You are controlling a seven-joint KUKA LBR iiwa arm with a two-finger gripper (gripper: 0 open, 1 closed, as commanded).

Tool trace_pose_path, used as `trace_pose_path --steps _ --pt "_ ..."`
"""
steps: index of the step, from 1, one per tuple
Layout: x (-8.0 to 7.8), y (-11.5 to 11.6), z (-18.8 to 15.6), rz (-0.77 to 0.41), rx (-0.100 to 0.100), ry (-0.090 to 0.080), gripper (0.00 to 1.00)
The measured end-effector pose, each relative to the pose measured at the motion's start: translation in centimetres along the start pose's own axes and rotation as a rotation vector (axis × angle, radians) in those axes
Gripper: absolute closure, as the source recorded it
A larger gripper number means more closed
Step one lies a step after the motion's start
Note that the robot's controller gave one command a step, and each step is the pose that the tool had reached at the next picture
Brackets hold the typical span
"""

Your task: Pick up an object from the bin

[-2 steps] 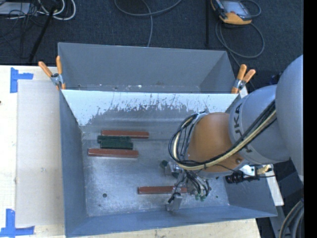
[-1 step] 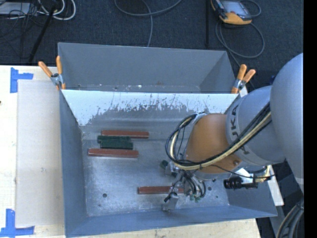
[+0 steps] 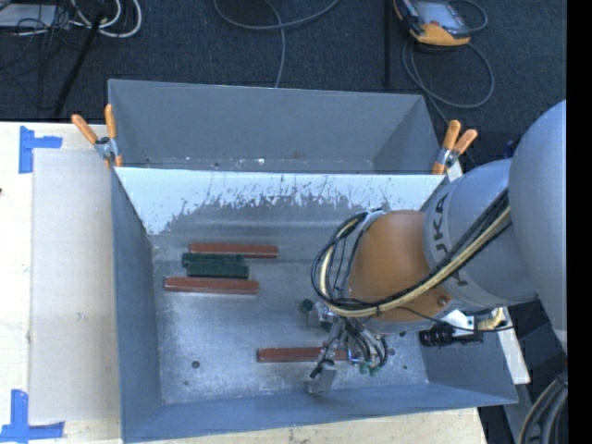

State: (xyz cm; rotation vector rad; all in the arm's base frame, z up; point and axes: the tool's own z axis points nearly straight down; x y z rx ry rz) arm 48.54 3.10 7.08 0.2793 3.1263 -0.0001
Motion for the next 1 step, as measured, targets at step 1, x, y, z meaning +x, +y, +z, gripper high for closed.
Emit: trace_pose_path --steps 1 --pt "0.17 0.02 0.09 0.040 0.001 0.005 1.00"
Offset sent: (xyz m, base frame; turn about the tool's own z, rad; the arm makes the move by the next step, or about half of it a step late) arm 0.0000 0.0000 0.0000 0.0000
